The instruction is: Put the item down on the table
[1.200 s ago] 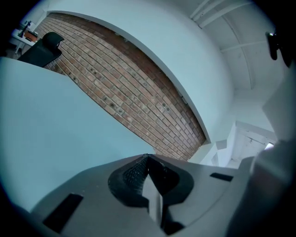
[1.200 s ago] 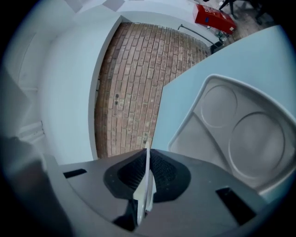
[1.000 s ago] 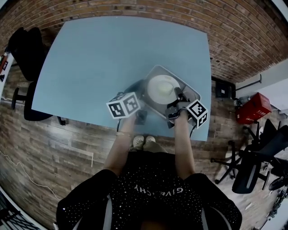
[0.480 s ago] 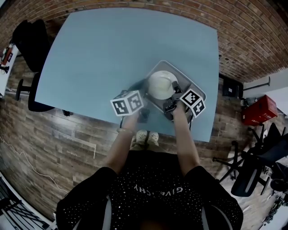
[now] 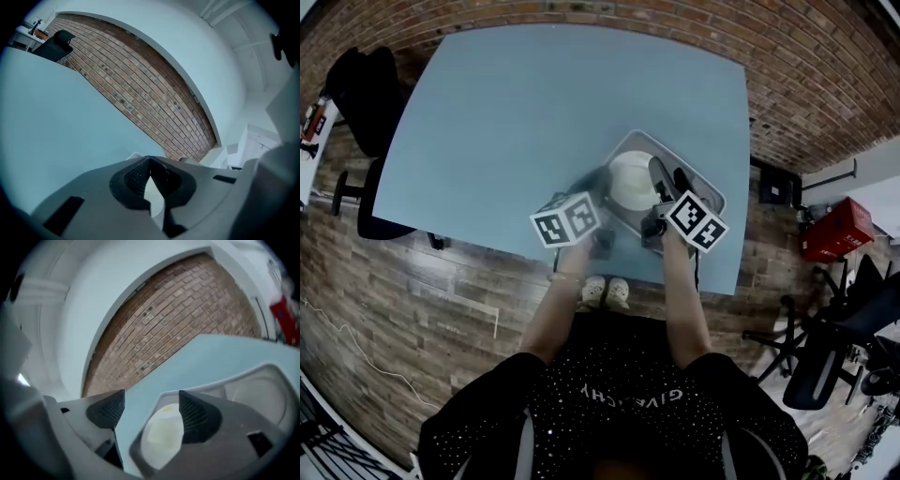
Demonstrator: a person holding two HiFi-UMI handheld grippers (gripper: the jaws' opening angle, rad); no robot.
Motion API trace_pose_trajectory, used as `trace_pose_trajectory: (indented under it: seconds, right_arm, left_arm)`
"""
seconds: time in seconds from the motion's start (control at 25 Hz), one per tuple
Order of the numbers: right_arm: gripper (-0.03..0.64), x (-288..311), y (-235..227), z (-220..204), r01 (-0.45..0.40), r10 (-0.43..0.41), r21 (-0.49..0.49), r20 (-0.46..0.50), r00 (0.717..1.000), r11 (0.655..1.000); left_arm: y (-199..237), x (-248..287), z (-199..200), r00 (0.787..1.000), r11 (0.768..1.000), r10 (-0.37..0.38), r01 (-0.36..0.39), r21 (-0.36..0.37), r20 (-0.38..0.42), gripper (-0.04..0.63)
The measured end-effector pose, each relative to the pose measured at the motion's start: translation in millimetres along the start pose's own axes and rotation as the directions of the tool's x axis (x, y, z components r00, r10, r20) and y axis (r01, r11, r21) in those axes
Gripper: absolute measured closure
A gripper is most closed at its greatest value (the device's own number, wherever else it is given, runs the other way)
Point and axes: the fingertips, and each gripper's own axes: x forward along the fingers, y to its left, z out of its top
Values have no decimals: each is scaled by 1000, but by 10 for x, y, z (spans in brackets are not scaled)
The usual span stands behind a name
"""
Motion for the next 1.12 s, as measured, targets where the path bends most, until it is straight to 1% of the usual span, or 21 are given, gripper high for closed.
trace_pose_trajectory:
  seconds: [0.04, 0.08, 0.12, 0.16, 0.2, 0.24, 0.32, 0.36, 0.4, 0.44, 0.52, 0.56, 0.64, 0.72, 0.84, 0.88, 1.0, 1.12]
  right_arm:
    - [256, -62, 23, -3, -51, 50, 106, 13, 999, 993]
    - [352, -136, 9, 8, -70, 63, 195, 43, 997, 978]
    - [528, -212, -30, 22, -69, 51, 262, 73, 996, 963]
    - [604, -274, -68, 22, -67, 41, 312, 90, 995, 948]
    - [604, -315, -90, 7, -75, 45, 358, 93, 995, 931]
    - [604, -343, -99, -9, -95, 61, 411, 94, 994, 907]
    - [604, -401, -100, -6, -153, 99, 532, 129, 987, 832]
    - [604, -433, -97, 10, -181, 113, 575, 152, 982, 798]
    - [604, -457, -90, 25, -200, 123, 593, 167, 978, 780]
    - [604, -471, -75, 34, -208, 131, 592, 170, 977, 779]
    - [604, -485, -31, 33, -208, 144, 576, 155, 977, 791]
    - [604, -494, -18, 29, -211, 149, 582, 153, 977, 786]
    - [604, -520, -28, 31, -222, 154, 605, 163, 975, 765]
    - [604, -541, -45, 43, -232, 158, 607, 174, 972, 760]
    - [604, -561, -10, 63, -228, 167, 567, 159, 973, 791]
    - [604, -562, 1, 63, -227, 169, 560, 154, 973, 797]
    - [604, -571, 20, 32, -231, 175, 568, 151, 973, 790]
    - [604, -582, 34, -9, -217, 173, 555, 132, 976, 803]
  left_arm:
    - [-9, -7, -4, 1000, 1000, 0, 0, -3, 0, 584]
    - [-16, -13, -7, 1000, 1000, 1, -1, -4, -1, 584]
    - [-22, -22, -7, 1000, 1000, 2, -2, -4, -1, 584]
    - [-30, -32, -5, 1000, 1000, 2, -2, -5, 2, 584]
    - [-43, -43, -3, 1000, 1000, 0, 0, -7, 5, 584]
    - [-55, -55, -6, 1000, 1000, -2, 2, -10, 8, 584]
    - [-60, -84, -28, 1000, 1000, 1, -1, -14, 9, 584]
    - [-60, -96, -47, 1000, 1000, 2, -2, -18, 8, 584]
    - [-64, -104, -67, 1000, 1000, 2, -2, -22, 6, 584]
    - [-74, -112, -85, 1000, 1000, 1, -1, -26, 3, 584]
    - [-102, -132, -105, 1000, 999, 0, 0, -32, -2, 584]
    - [-118, -141, -107, 1000, 999, -1, 1, -33, -1, 584]
    - [-144, -163, -101, 1000, 999, -5, 6, -33, 3, 584]
    - [-148, -201, -81, 1000, 999, -5, 6, -33, 9, 584]
    - [-129, -253, -52, 1000, 1000, 0, 1, -31, 16, 584]
    - [-123, -264, -50, 1000, 999, 1, 0, -32, 17, 584]
    - [-118, -294, -44, 1000, 999, -2, 3, -38, 24, 584]
    - [-120, -311, -19, 999, 999, -6, 8, -44, 32, 584]
